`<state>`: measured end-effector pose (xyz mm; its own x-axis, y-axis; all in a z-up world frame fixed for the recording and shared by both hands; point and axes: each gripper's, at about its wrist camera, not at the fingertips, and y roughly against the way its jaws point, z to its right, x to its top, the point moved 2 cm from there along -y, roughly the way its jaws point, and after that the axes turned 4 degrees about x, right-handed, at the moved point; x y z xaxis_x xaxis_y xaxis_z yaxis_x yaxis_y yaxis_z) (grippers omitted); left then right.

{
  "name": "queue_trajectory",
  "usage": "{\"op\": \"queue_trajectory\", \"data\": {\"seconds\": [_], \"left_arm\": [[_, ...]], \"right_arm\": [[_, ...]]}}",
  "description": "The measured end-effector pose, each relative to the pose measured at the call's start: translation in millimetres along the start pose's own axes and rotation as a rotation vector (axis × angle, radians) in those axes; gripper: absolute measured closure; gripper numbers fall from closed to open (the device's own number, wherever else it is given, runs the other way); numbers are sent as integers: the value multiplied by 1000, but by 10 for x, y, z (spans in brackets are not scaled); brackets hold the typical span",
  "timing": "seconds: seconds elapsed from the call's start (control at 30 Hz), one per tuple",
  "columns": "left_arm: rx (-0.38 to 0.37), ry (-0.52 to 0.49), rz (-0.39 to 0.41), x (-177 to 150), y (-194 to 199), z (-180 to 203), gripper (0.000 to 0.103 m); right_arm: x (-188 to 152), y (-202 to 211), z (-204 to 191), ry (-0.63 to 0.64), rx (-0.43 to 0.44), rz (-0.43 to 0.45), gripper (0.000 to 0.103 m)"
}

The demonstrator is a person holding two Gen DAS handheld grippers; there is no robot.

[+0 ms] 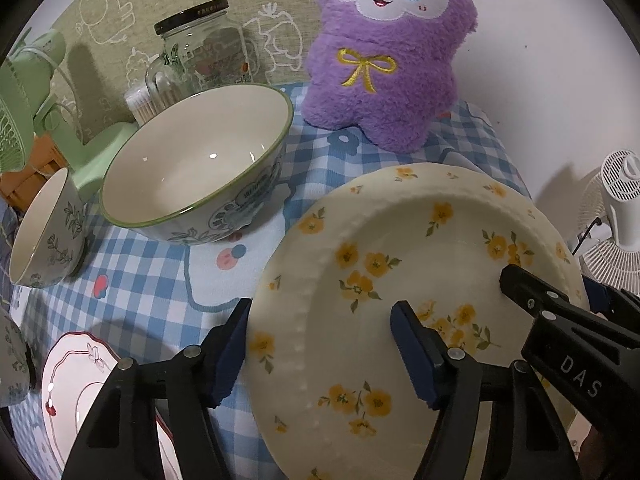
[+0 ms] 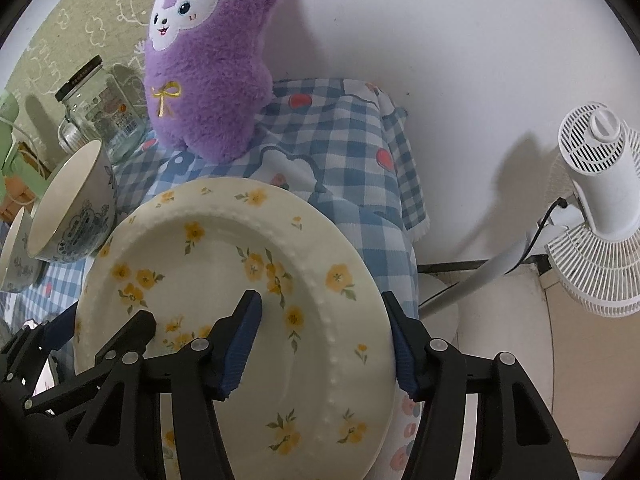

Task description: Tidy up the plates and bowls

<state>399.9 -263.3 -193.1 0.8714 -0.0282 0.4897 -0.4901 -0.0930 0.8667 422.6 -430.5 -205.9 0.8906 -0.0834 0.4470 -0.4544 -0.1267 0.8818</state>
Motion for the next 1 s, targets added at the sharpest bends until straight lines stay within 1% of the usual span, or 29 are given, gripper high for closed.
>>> {"op": "queue_trajectory", "data": {"seconds": [0.03, 0.1, 0.17, 0.27, 0.4, 0.53, 0.87, 1.0], "left_arm": [[0, 2, -5, 3, -3, -8, 34], [3, 15, -15, 16, -6, -43, 40], [11, 23, -15, 19, -2, -64, 41], [28, 5, -4, -8, 17, -42, 41], [20, 13, -21, -29, 26, -64, 43], [24, 0, -26, -82, 56, -71, 43], [24, 9, -52, -203, 142, -121, 43], [15, 27, -63, -265, 168, -157, 43]], "right_arm": [[-3, 2, -1, -4, 1, -8, 40], [-11, 4, -4, -7, 2, -18, 40], [-26, 8, 2, -16, 6, -26, 40], [-51, 20, 12, -33, 10, -36, 40], [-93, 48, -17, -25, 4, -46, 40], [-142, 77, -30, -30, 4, -53, 40], [-247, 172, -81, -26, -9, -69, 40], [-301, 202, -105, -25, -7, -81, 40]]}}
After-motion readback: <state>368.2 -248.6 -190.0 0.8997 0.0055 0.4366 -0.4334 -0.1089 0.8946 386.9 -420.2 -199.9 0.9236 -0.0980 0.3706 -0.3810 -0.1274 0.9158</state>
